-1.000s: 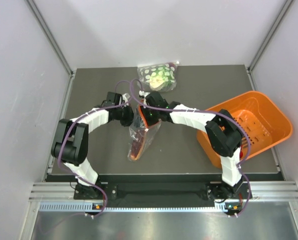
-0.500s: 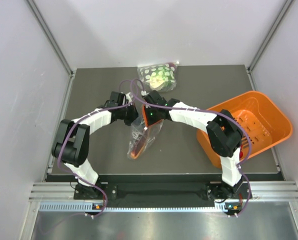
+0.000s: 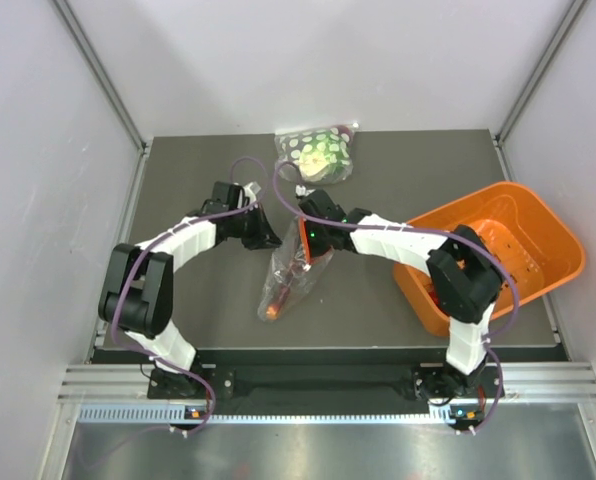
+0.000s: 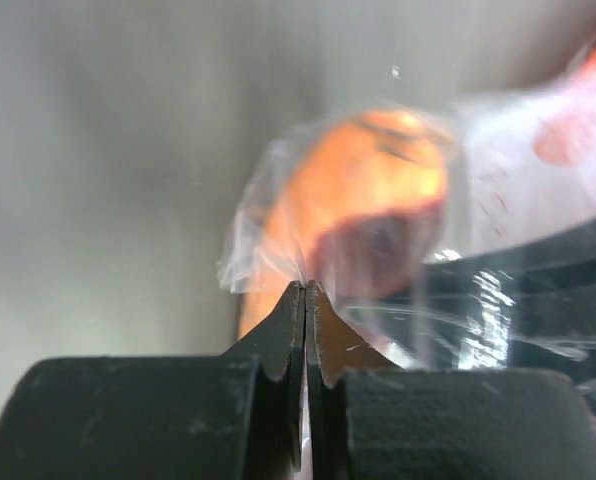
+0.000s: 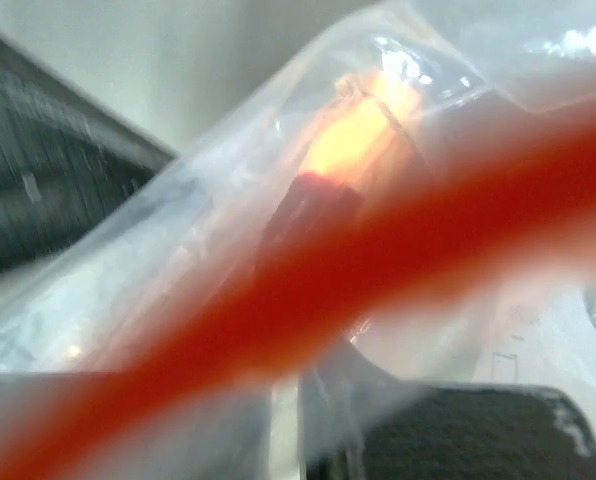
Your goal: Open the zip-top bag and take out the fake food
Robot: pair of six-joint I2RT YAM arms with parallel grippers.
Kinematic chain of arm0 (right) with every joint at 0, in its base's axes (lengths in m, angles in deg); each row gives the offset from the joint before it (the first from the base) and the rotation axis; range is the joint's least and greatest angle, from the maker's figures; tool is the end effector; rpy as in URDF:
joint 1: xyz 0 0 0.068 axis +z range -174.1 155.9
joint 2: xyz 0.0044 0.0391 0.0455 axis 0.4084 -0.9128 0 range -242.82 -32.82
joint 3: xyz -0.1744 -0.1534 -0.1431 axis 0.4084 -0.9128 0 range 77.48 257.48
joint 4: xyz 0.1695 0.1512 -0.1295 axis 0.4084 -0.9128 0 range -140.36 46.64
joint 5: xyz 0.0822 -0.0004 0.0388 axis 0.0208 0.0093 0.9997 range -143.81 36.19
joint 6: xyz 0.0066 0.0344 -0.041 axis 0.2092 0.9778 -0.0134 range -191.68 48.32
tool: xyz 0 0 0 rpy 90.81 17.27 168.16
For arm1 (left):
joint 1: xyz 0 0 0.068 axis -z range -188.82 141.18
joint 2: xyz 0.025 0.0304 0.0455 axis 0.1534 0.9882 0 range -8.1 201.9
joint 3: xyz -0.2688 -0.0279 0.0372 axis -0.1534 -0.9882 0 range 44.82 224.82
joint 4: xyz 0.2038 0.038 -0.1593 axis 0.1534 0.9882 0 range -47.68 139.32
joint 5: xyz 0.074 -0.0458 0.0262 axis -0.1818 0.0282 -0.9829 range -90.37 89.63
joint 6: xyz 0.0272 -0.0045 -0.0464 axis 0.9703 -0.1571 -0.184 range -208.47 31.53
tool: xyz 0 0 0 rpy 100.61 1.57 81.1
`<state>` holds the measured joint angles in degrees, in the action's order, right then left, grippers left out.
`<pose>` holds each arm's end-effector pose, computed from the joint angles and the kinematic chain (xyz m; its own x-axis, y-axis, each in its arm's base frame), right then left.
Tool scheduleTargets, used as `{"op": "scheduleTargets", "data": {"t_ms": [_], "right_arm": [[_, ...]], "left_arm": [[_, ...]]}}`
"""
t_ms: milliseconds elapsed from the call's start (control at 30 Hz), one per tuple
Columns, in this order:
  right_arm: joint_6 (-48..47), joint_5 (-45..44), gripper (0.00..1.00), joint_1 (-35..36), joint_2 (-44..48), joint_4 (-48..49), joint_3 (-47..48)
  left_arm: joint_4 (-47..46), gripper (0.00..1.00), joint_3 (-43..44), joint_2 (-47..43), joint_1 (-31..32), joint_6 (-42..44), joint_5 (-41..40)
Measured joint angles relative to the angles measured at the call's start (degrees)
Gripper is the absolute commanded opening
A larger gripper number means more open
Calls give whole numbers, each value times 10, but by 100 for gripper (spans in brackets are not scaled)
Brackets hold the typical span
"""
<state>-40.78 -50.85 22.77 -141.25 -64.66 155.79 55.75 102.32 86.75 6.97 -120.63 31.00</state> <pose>0.2815 0.3032 0.2073 -0.8441 -0.1511 -0.5144 -0.3699 0.8587 0.3548 0.3216 -0.1103 0.1947 -0.9234 -0.2111 -0.3206 0.0681 0.7319 -0.6780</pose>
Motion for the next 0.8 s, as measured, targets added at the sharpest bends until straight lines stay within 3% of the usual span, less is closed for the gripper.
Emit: {"op": "scheduleTargets", "data": {"t_ms": [333, 800], "right_arm": [[24, 26, 0, 0, 106, 101, -147], [39, 47, 0, 0, 220, 174, -226]], "left_arm": [[22, 0, -8, -4, -60, 8, -9], [55, 0, -7, -4, -127, 32, -13]]}}
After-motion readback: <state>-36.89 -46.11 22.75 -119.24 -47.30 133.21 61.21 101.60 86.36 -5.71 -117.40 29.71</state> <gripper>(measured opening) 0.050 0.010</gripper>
